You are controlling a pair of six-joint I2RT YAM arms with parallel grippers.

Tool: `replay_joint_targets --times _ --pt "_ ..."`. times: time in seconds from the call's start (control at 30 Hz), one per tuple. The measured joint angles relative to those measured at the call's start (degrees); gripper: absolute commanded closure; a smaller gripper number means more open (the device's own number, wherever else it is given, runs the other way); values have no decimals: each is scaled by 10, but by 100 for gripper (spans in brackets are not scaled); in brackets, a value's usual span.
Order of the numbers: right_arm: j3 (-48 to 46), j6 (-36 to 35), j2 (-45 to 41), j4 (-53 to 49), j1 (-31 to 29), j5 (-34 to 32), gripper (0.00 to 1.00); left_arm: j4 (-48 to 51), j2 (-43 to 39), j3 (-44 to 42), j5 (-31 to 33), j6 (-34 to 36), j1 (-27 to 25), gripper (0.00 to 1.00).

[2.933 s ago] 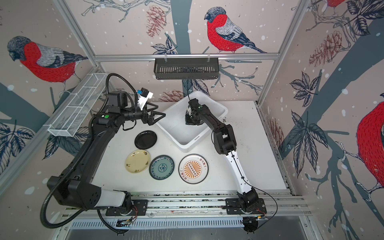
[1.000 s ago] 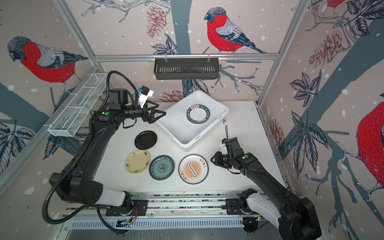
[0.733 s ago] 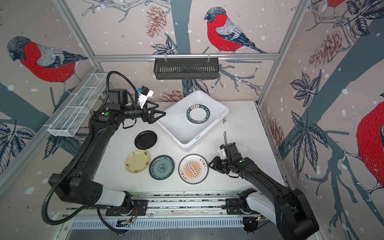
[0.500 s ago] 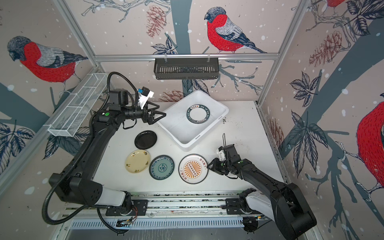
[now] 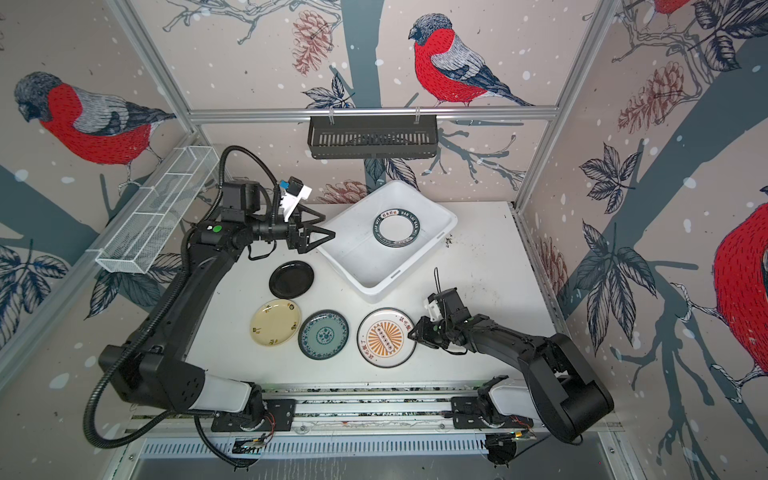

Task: Place the plates into the plastic bin on the countertop
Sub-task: 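Move the right gripper out of the bin to the orange sunburst plate, then pinch the orange sunburst plate rim with the right gripper, tilt it up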

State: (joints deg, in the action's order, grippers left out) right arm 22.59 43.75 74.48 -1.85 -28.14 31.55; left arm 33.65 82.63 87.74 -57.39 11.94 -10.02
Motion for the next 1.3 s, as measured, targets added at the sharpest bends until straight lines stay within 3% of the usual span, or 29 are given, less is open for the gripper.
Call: replay_joint_targets --times 0.73,1.3 --pt "-3 6 15 45 -2 -14 96 0 -8 -11 0 0 -3 4" --pt "30 -34 -96 -89 42 -23 99 -1 -9 -15 0 -1 -3 3"
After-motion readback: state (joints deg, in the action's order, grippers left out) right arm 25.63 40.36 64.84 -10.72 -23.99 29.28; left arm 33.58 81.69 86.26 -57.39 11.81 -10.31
